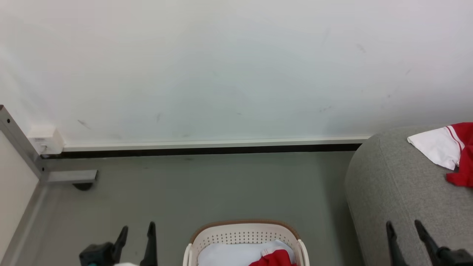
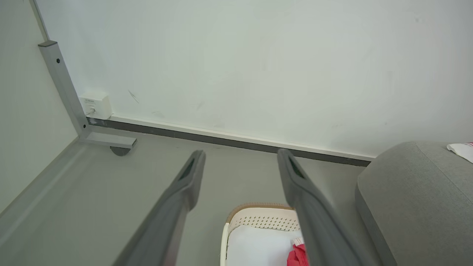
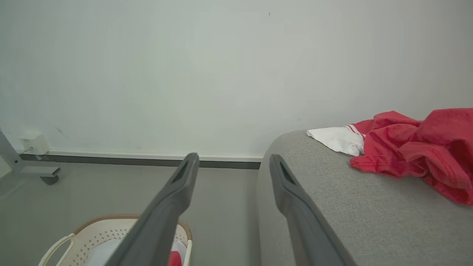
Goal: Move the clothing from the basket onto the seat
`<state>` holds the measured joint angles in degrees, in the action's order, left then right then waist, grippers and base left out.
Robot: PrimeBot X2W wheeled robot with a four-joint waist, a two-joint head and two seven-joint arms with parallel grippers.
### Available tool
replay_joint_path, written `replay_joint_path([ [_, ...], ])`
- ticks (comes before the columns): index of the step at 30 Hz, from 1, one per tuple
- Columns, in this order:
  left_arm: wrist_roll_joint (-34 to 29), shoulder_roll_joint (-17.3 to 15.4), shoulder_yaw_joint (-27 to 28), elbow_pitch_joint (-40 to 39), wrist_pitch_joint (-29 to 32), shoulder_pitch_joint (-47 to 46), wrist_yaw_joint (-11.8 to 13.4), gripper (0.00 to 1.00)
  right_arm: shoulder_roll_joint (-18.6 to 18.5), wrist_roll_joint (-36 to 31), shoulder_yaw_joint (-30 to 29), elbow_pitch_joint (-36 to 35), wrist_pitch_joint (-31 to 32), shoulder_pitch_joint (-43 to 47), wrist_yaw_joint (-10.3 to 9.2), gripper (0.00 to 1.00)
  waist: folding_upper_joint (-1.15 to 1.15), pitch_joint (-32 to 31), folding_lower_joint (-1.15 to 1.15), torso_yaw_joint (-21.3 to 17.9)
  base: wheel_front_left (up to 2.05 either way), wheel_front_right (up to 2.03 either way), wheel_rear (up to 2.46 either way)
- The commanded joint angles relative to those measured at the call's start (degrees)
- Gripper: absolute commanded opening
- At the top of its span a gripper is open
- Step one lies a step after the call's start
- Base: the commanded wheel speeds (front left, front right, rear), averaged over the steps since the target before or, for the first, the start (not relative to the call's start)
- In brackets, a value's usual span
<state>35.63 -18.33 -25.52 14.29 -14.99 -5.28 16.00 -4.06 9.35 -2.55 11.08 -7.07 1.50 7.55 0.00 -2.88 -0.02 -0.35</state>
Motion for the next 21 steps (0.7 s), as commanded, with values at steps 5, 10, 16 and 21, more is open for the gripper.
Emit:
replay_joint_path([
  [5, -3.3, 0.9, 4.4, -2.7, -0.2, 5.3, -0.9, 1.00, 0.8, 0.3, 0.9, -0.1, -0.7, 3.4, -0.12, 1.00, 0.00, -1.2, 0.02, -0.8, 0.00, 0.00, 0.00],
  [10, -6.3, 2.5, 8.0, -4.8, -0.2, 8.7, -2.4, 1.00, 1.1, 0.0, 0.2, 0.9, -1.2, 4.7, -0.11, 1.00, 0.00, -1.8, 0.02, -0.9, 0.00, 0.00, 0.00],
  [16, -9.2, 4.5, 10.1, -5.5, -0.2, 10.2, -4.3, 1.00, 1.2, -0.3, -0.7, 1.1, -1.1, 3.7, -0.12, 1.00, 0.00, -2.0, 0.02, -0.6, 0.00, 0.00, 0.00],
  [21, -10.8, 6.1, 10.8, -4.6, -0.2, 9.4, -5.4, 1.00, 1.2, -0.4, -0.8, 1.0, -1.3, 3.3, -0.11, 1.00, 0.00, -1.9, 0.02, -0.4, 0.00, 0.00, 0.00],
])
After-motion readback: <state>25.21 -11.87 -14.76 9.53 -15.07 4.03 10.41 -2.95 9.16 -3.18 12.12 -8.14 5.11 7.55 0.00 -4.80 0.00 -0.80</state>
